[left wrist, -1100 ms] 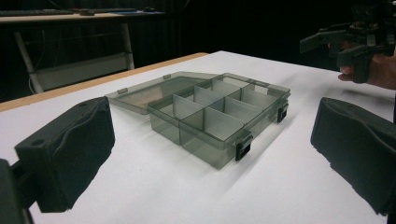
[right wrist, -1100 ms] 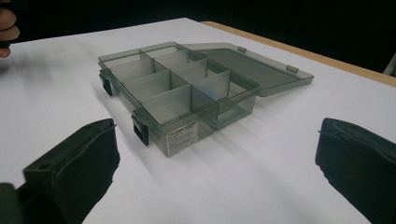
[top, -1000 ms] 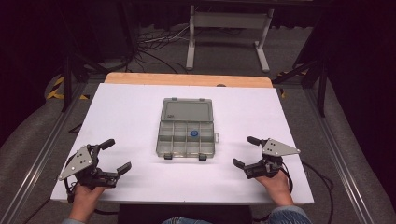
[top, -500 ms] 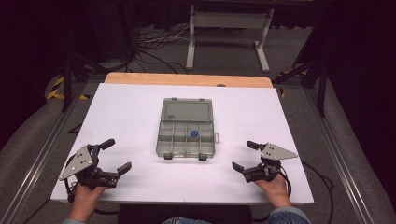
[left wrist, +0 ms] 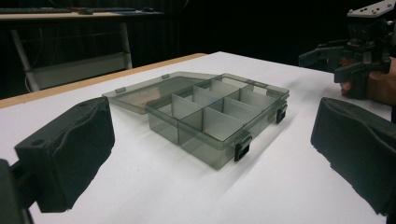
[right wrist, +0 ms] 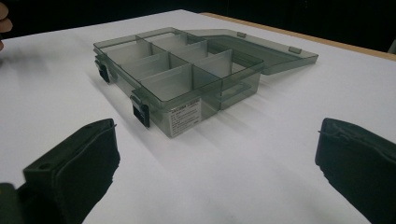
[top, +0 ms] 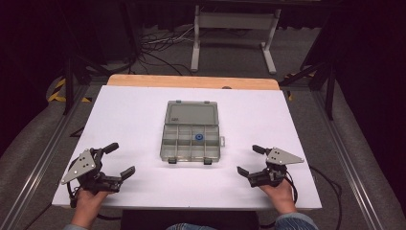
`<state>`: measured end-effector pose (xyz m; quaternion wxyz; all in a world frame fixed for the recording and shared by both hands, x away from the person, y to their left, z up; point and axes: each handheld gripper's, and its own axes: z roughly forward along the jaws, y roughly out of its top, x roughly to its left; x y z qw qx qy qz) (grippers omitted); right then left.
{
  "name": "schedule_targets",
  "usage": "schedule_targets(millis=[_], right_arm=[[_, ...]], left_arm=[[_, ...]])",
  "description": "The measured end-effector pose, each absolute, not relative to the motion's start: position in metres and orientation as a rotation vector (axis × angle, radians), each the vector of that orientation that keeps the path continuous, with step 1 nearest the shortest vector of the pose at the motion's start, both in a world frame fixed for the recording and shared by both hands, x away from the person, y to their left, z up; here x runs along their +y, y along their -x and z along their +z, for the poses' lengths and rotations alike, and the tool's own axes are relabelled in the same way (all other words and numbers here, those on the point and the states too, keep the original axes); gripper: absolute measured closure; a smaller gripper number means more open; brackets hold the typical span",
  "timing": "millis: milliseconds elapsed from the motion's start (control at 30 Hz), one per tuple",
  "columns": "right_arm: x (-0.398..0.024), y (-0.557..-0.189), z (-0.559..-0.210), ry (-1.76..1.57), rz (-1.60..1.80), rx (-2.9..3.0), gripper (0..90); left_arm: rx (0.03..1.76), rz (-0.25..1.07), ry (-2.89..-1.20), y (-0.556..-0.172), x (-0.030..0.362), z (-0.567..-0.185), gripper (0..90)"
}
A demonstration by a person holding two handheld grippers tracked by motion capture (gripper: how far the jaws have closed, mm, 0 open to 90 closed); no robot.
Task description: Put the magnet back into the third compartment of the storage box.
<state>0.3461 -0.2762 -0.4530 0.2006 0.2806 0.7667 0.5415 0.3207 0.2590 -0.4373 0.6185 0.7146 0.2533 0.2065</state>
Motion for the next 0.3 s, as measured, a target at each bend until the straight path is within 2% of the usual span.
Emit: schedule_targets(millis=[300], right_arm=[[-0.2776, -0.3459, -0.4515, -0.804, 1.526, 2.13, 0.0]], left_arm=[[0.584, 0.47, -1.642, -0.3204, 0.2599, -0.4372, 0.2]])
